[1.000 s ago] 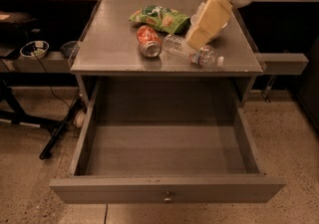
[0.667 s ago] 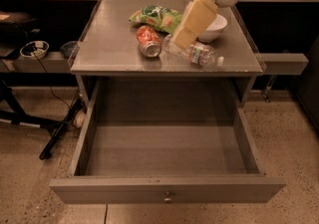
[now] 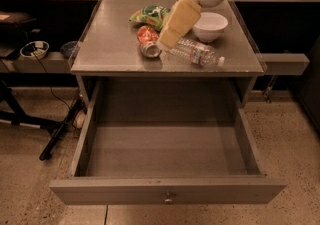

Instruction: Place coke can into top drawer

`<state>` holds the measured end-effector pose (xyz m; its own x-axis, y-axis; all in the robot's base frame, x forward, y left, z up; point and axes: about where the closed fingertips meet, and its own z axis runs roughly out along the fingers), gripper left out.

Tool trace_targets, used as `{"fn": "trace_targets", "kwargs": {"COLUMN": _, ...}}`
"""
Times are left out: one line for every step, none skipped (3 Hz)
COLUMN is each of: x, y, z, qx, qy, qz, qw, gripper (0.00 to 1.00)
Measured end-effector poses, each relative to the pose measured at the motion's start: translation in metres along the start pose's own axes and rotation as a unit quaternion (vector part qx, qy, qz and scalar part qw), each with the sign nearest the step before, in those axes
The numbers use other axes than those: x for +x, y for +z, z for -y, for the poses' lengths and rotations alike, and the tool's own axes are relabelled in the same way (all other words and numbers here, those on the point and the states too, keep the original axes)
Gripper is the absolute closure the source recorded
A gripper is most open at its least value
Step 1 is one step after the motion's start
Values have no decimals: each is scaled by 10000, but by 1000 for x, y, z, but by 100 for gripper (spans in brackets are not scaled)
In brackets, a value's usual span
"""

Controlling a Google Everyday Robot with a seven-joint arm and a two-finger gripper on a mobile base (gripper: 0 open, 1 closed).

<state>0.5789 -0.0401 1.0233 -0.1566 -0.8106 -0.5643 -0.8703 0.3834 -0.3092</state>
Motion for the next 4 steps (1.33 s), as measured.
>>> {"fn": "trace_targets", "kwargs": {"x": -2, "y": 3, "z": -2, "qx": -51, "qy": -72, "qz": 53, "qw": 9999, "gripper": 0}}
{"fn": "trace_targets", "kwargs": {"x": -9, "y": 22, "z": 4, "qx": -153, "qy": -136, "qz": 353, "qw": 9992, "gripper": 0}}
{"fn": "trace_targets", "kwargs": {"x": -19, "y": 51, "z": 18, "qx": -230, "qy": -254, "qz": 669, "qw": 9972, "gripper": 0}}
{"fn": "trace_targets", "kwargs": {"x": -31, "y": 89, "z": 37, "qx": -243, "qy": -330, "qz": 899, "qw": 9951, "gripper": 0}}
